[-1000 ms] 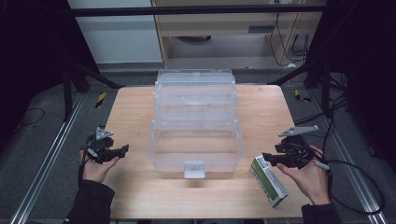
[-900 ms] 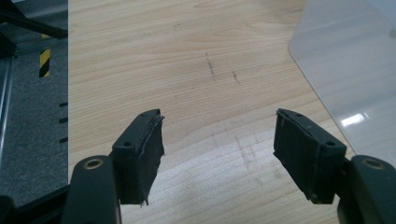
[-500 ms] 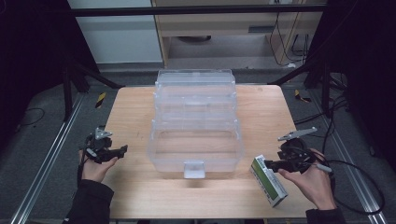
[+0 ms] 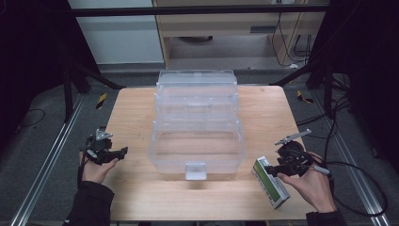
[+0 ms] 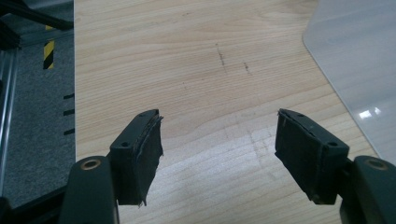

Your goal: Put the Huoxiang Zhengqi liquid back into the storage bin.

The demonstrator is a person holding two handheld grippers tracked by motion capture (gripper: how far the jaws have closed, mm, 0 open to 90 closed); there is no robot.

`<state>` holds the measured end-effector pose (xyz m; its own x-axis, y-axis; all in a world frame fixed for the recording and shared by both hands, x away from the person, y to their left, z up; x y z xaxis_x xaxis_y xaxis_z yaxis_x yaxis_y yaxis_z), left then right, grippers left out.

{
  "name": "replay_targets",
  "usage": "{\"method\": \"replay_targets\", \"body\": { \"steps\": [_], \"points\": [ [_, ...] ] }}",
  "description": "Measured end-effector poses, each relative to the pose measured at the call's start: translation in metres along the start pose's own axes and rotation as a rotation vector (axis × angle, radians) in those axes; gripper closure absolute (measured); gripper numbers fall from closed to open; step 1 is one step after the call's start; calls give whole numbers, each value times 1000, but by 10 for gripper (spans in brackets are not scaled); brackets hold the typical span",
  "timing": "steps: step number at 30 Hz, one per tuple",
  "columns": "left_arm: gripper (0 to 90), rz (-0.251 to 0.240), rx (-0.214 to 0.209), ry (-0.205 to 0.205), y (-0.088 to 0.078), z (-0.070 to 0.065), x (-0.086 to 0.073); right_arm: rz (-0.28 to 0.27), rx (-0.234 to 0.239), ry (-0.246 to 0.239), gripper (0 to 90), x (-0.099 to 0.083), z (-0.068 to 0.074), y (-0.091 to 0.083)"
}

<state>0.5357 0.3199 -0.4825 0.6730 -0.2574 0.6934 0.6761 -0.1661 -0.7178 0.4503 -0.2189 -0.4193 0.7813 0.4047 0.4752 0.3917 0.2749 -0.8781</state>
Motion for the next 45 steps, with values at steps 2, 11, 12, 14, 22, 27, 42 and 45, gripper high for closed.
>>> {"method": "replay_targets", "body": {
  "steps": [2,11,12,14,22,27,42,45],
  "points": [
    [308,-1,5,-3,-2,2,0,12,4,1,428,-1,1,1],
    [308,-6,17,-13,-4,6,0,56,9,8,447,-8,1,3],
    [308,-6,17,-14,-4,7,0,64,12,10,448,-8,2,4],
    [308,-7,17,-14,-5,7,0,74,17,5,458,-9,3,6],
    [307,-2,22,-9,-5,6,-1,106,21,0,478,-12,4,11],
    [306,3,21,-3,-4,4,-1,122,28,-2,497,-14,5,13],
    [306,18,18,2,0,3,-2,182,34,1,549,-21,5,23],
    [306,21,18,4,0,2,-3,185,32,-11,554,-21,4,25]
  ]
}}
Point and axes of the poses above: each handheld gripper's, and its own axes: y roughly forward along the jaws, x roughly out of its top, z roughly to its left, the point moved 6 cm from there along y, roughly forward along the jaws
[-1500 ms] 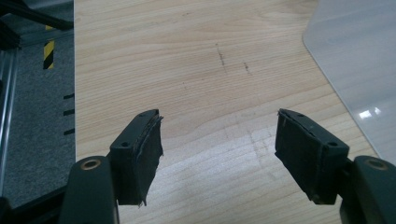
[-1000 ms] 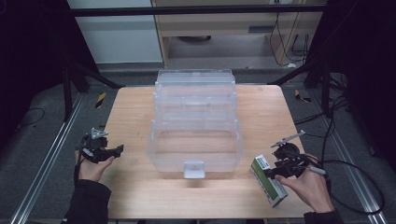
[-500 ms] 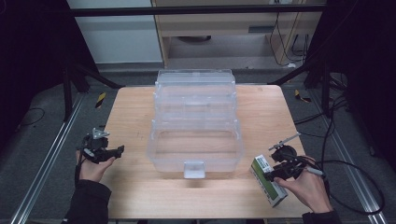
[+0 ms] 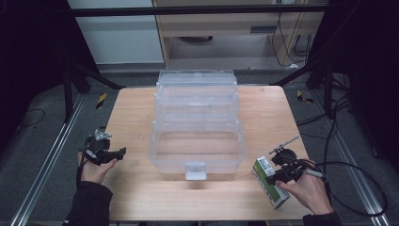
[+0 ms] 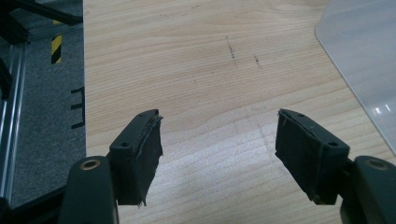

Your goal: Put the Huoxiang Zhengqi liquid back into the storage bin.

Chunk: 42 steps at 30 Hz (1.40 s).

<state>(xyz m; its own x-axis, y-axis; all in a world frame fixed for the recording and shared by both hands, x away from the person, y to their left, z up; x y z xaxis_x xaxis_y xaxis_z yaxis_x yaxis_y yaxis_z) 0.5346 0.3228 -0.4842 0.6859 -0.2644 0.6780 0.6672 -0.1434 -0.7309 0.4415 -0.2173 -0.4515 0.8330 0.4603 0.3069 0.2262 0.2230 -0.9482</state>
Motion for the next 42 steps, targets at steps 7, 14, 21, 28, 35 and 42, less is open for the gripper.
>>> {"method": "replay_targets", "body": {
  "steps": [7,14,21,28,35,42],
  "points": [
    [306,6,-3,5,2,-2,-1,20,-8,3,569,0,-1,4],
    [306,1,-1,4,0,-1,0,27,-6,15,580,0,-2,6],
    [306,8,-5,9,2,-3,0,48,-27,2,619,1,-4,5],
    [306,10,-6,11,2,-4,0,63,-32,11,631,1,-5,4],
    [306,13,-7,12,1,-4,0,91,-36,6,638,3,-5,5],
    [306,13,-7,12,1,-4,0,88,-36,23,642,4,-6,4]
  ]
}}
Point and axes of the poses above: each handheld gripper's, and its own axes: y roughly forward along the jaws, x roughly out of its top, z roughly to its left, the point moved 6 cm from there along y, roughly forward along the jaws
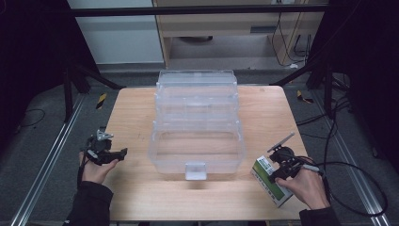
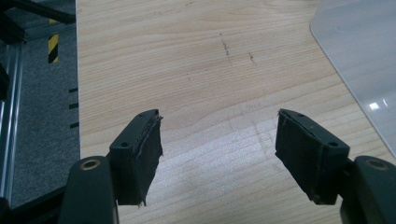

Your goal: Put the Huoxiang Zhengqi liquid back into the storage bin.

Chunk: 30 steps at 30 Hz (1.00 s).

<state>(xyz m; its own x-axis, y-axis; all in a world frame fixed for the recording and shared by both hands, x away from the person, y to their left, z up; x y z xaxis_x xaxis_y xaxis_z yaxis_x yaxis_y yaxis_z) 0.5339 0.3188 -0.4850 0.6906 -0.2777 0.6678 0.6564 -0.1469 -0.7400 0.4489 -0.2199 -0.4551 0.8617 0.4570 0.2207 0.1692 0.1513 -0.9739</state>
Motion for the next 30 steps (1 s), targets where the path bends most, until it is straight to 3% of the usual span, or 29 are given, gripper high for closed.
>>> {"method": "replay_targets", "body": {
  "steps": [6,17,24,26,30],
  "points": [
    [306,1,0,-1,0,0,0,-8,-4,11,644,1,-1,-1],
    [306,2,-2,1,0,-1,0,-94,-24,12,644,11,-6,-19],
    [306,5,-2,2,1,-2,0,-171,-41,27,644,21,-10,-36],
    [306,5,-2,2,1,-1,0,-220,-52,36,644,27,-12,-46],
    [306,6,-4,4,2,-2,0,-249,-56,43,644,33,-14,-54]
  ]
}}
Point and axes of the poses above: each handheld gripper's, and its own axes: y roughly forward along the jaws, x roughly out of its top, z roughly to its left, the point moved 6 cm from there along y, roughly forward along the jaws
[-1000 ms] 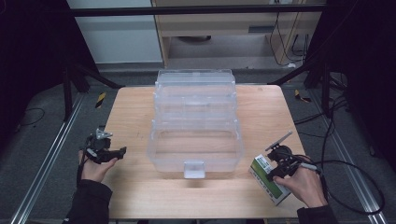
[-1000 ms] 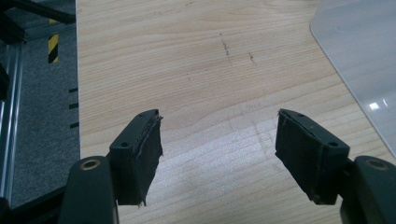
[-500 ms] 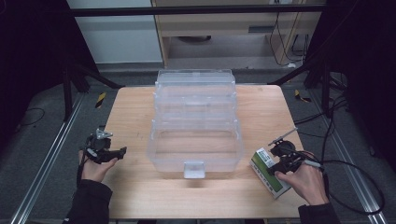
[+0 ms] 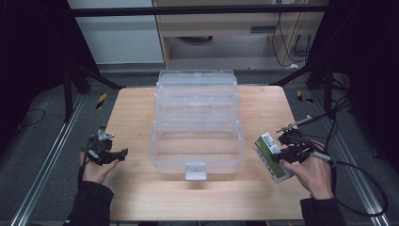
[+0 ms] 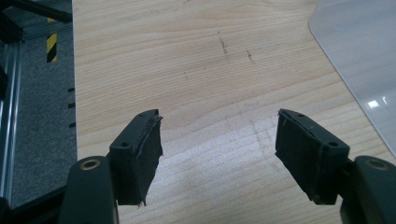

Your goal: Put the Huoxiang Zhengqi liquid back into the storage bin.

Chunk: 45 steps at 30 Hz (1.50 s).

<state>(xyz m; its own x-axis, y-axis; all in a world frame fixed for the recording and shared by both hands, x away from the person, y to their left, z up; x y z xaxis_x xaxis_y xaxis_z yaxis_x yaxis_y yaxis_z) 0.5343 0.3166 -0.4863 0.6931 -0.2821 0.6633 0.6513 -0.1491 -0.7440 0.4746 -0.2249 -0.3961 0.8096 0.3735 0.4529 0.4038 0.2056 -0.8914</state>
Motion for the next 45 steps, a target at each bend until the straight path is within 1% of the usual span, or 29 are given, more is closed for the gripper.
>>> {"method": "replay_targets", "body": {
  "steps": [2,3,5,11,12,15,16,19,20,22,25,27,35,41,45],
  "points": [
    [306,1,0,2,0,0,0,-19,2,7,644,5,-1,-3],
    [305,-1,-1,1,0,0,0,-30,6,18,644,8,-1,-5],
    [306,2,0,2,0,0,0,-49,5,19,644,12,-1,-9],
    [306,3,0,1,0,0,0,-86,-8,-6,645,25,-1,-17],
    [306,3,0,1,0,0,0,-104,-15,-16,645,30,-1,-20],
    [306,5,-1,2,1,0,-1,-118,-14,-22,645,34,0,-22],
    [306,5,-1,2,1,0,-1,-125,-18,-33,645,35,0,-23],
    [306,4,0,1,1,1,-1,-135,-20,-40,644,41,3,-27],
    [306,4,0,1,1,1,-1,-140,-22,-52,644,42,4,-28],
    [306,3,0,0,0,1,-1,-157,-15,-55,644,47,8,-34],
    [306,4,0,-1,0,1,-1,-165,-20,-62,645,51,9,-38],
    [306,6,0,0,1,1,-1,-175,-27,-79,645,54,10,-41],
    [306,11,0,-4,2,2,-2,-192,-13,-125,645,66,17,-51],
    [306,9,2,-2,1,2,-1,-216,18,-180,645,78,30,-57],
    [306,10,1,0,1,2,-1,-225,12,-222,645,86,38,-59]
  ]
}}
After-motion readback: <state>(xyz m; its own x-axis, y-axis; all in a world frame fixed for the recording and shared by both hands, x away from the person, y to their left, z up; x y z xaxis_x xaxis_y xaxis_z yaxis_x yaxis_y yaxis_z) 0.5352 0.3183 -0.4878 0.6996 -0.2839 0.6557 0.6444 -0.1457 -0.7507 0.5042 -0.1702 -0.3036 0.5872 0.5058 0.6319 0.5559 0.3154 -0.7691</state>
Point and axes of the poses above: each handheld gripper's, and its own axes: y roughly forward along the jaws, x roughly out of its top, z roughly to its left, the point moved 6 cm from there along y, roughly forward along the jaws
